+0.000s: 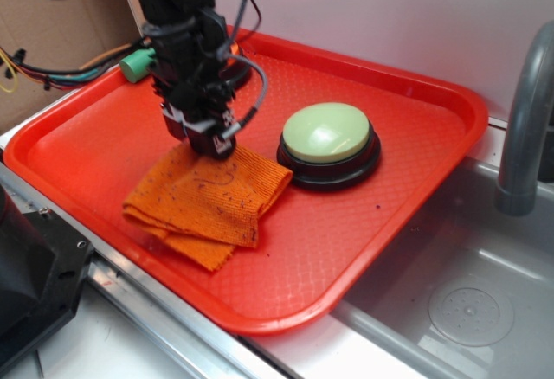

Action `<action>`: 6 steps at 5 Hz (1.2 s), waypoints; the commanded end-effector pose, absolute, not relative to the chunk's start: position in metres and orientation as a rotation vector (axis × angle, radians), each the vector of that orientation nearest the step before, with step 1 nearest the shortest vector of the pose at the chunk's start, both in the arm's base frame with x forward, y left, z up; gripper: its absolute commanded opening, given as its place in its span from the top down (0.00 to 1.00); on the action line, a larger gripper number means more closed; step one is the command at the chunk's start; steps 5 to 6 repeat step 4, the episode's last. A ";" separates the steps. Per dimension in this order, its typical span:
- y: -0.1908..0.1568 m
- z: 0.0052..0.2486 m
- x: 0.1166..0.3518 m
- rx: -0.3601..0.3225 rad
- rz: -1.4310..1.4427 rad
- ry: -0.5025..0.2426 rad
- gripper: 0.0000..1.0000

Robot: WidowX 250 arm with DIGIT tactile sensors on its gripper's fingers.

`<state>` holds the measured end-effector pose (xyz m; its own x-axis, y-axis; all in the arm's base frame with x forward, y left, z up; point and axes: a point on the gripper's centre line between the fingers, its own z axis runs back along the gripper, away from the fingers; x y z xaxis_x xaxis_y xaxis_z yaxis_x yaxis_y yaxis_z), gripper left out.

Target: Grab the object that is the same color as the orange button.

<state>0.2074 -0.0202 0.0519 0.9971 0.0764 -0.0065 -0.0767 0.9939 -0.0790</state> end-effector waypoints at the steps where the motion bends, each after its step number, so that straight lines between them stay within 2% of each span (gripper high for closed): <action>1: 0.021 0.147 0.212 -0.113 0.186 -0.015 1.00; 3: 0.035 0.213 0.191 -0.033 0.277 -0.097 1.00; 4: 0.036 0.216 0.184 0.007 0.374 -0.026 1.00; 6: 0.036 0.216 0.184 0.007 0.374 -0.026 1.00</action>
